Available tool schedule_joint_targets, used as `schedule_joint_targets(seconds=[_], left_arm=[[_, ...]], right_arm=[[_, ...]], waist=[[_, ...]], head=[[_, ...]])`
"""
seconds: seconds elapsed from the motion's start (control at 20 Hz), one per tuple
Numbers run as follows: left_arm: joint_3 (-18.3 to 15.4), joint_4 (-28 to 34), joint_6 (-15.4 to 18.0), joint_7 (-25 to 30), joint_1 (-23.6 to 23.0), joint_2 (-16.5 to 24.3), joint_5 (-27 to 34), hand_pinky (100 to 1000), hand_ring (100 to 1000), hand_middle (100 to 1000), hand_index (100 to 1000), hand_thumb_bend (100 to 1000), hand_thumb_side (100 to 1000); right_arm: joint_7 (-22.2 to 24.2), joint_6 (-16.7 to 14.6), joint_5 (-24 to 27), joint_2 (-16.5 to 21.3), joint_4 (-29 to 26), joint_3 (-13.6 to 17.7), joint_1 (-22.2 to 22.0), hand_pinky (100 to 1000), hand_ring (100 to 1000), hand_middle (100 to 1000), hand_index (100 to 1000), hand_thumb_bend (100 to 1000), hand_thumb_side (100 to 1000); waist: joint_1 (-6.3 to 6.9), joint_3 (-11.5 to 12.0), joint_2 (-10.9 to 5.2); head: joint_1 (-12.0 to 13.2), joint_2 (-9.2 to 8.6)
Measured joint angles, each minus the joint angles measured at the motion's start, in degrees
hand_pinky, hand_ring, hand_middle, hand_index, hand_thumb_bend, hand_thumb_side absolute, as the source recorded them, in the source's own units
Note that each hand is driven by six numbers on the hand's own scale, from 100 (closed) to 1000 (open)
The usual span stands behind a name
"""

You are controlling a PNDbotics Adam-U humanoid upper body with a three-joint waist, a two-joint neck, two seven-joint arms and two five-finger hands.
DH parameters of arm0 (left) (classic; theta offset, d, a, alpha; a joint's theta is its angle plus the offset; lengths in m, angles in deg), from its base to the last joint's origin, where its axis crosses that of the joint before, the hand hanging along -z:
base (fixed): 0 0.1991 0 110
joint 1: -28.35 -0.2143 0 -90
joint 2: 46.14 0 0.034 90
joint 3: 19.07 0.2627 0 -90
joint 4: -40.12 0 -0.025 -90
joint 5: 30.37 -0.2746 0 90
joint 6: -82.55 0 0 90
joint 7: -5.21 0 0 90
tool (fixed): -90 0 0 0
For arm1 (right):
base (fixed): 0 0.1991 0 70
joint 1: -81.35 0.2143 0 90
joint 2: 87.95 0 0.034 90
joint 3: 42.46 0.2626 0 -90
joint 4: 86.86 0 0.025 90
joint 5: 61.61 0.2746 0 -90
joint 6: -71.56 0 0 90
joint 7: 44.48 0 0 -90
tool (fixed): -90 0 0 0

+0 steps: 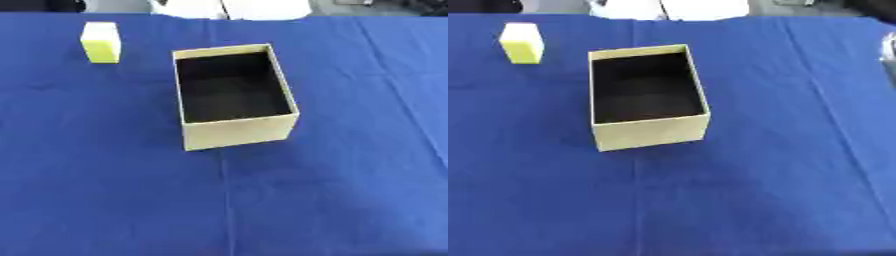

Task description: Pick up objects on the table and place them in the box.

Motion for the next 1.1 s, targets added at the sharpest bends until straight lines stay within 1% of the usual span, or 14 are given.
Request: schedule_joint_targets(seconds=[0.45, 0.8, 1.1], left_arm=[[-0.09, 0.00, -0.42, 0.35, -0.34, 0.00, 0.06, 889, 829, 795, 828, 737, 924], [-0.21, 0.00, -0.51, 0.81, -0.34, 0.00, 0.17, 889, 828, 793, 829, 738, 925], [-0.27, 0.00, -1.23, 2.56, -0.28, 0.00, 0.48, 890, 827, 791, 829, 731, 934]], right_arm=[[0.81, 0.33, -0.15, 0.00, 0.00, -0.01, -0.31, 823, 865, 830, 790, 314, 539], [0.94, 0.41, -0.17, 0.08, 0.00, -0.01, -0.51, 823, 864, 830, 790, 317, 540], [0.97, 0.39, -0.18, 0.17, 0.00, -0.02, -0.66, 822, 863, 830, 790, 312, 541]], waist=[[-0.05, 0.01, 0.00], [-0.17, 0.05, 0.00], [-0.15, 0.12, 0.00]], head=[[0.63, 0.09], [-0.45, 0.07], [-0.28, 0.23]])
